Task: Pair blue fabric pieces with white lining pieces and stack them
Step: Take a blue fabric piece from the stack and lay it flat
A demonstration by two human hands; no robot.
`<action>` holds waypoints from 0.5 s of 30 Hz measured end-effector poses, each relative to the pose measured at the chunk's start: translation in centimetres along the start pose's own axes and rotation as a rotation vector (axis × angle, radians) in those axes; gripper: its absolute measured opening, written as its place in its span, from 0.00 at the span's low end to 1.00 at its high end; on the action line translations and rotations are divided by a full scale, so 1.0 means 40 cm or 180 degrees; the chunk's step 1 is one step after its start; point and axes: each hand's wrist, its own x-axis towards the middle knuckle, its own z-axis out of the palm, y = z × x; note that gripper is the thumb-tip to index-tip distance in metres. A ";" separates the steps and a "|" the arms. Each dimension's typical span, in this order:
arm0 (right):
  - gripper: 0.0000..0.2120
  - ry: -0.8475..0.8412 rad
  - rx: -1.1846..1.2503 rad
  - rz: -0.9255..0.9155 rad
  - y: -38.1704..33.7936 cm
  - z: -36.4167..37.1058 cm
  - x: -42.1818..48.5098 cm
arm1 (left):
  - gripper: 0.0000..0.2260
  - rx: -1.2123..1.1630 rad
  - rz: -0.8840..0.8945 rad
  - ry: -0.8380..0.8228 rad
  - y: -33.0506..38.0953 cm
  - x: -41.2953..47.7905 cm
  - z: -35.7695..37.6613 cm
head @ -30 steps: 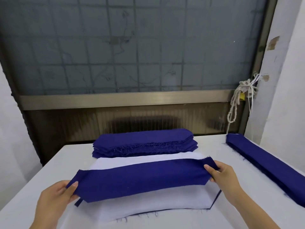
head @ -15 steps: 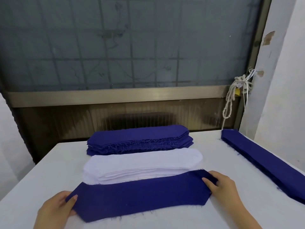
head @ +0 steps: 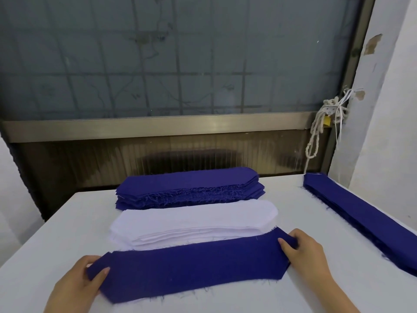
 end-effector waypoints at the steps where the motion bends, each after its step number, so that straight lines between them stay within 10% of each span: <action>1: 0.10 0.0031 -0.0048 -0.0023 -0.003 0.000 -0.003 | 0.08 0.0035 0.0020 0.0001 0.000 0.001 0.001; 15: 0.10 0.0126 -0.0700 -0.0165 -0.022 0.013 0.003 | 0.10 -0.0541 0.0199 0.0289 -0.021 -0.020 0.005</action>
